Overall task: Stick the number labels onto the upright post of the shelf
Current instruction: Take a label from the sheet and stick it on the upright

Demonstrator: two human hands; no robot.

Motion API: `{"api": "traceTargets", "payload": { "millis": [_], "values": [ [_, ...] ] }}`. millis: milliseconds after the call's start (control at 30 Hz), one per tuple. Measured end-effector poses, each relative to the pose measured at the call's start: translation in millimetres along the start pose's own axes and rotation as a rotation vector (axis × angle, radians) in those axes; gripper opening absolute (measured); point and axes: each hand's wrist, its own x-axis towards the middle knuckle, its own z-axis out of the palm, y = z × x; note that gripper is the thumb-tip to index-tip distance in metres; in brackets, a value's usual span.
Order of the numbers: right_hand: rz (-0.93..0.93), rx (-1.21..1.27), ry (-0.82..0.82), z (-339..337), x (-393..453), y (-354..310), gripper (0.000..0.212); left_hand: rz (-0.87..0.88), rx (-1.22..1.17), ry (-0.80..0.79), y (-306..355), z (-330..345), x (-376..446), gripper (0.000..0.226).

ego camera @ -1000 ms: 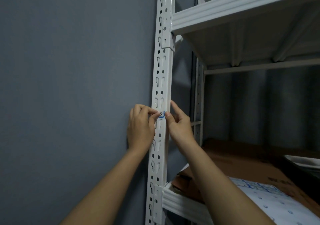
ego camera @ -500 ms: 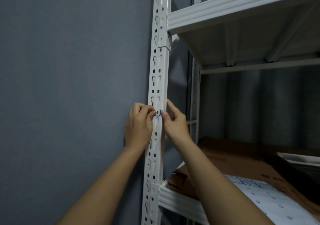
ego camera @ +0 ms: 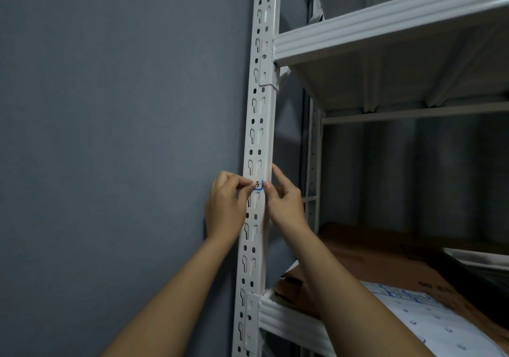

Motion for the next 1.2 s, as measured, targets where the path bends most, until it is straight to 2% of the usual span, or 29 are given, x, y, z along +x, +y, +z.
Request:
{"api": "traceTargets", "payload": {
  "millis": [200,500,600,700,800,933,1200],
  "values": [
    [-0.005,-0.017,0.010,2,0,-1,0.048,0.024,-0.024,0.002,0,0,0,0.006],
    [0.018,-0.057,0.033,5,0,2,0.047,0.137,0.145,-0.045,-3,7,3,0.007],
    [0.019,-0.059,0.030,5,0,3,0.047,0.058,0.085,-0.048,-2,8,1,0.007],
    [0.031,-0.046,0.039,6,0,2,0.046,-0.019,-0.025,0.017,-2,6,-2,0.011],
    [0.045,-0.019,0.043,5,-1,2,0.047,0.085,-0.006,0.076,-6,3,-1,0.006],
    [0.040,-0.016,0.042,5,-1,3,0.047,0.238,0.092,0.078,-11,1,2,0.003],
    [0.003,-0.082,0.080,7,1,11,0.045,0.286,0.142,0.029,-18,8,5,0.002]
  ]
}}
